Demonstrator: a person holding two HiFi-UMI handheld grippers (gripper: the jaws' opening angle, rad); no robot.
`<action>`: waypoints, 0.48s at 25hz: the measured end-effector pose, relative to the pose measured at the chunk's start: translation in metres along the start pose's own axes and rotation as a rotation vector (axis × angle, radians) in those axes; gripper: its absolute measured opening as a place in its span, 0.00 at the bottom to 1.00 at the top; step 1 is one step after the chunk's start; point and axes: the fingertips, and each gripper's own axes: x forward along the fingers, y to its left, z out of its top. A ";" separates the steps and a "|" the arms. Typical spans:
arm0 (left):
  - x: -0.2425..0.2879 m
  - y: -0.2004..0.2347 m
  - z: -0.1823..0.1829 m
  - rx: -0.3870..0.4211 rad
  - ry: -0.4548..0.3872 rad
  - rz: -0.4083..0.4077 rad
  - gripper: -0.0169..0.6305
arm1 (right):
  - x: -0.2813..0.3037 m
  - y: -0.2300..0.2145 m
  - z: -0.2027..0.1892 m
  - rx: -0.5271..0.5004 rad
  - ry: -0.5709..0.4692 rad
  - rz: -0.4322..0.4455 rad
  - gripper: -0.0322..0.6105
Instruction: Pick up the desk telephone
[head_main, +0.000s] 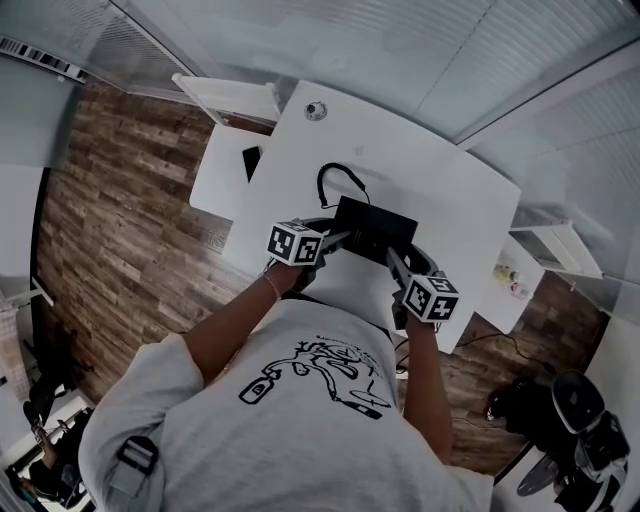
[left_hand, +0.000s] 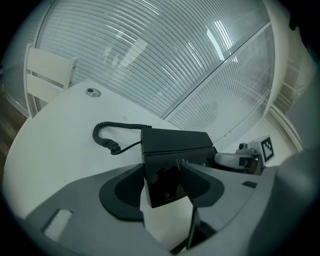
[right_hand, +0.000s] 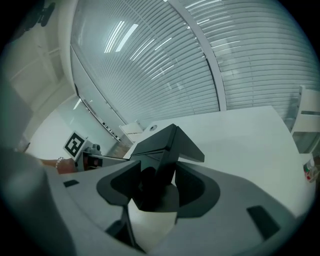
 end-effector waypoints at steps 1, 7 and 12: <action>-0.003 -0.003 0.004 0.004 -0.006 0.000 0.37 | -0.002 0.003 0.004 0.000 -0.008 0.005 0.37; -0.025 -0.020 0.021 0.022 -0.038 -0.003 0.37 | -0.019 0.020 0.024 -0.015 -0.042 0.018 0.37; -0.038 -0.034 0.033 0.015 -0.058 -0.013 0.37 | -0.034 0.031 0.042 -0.032 -0.060 0.020 0.37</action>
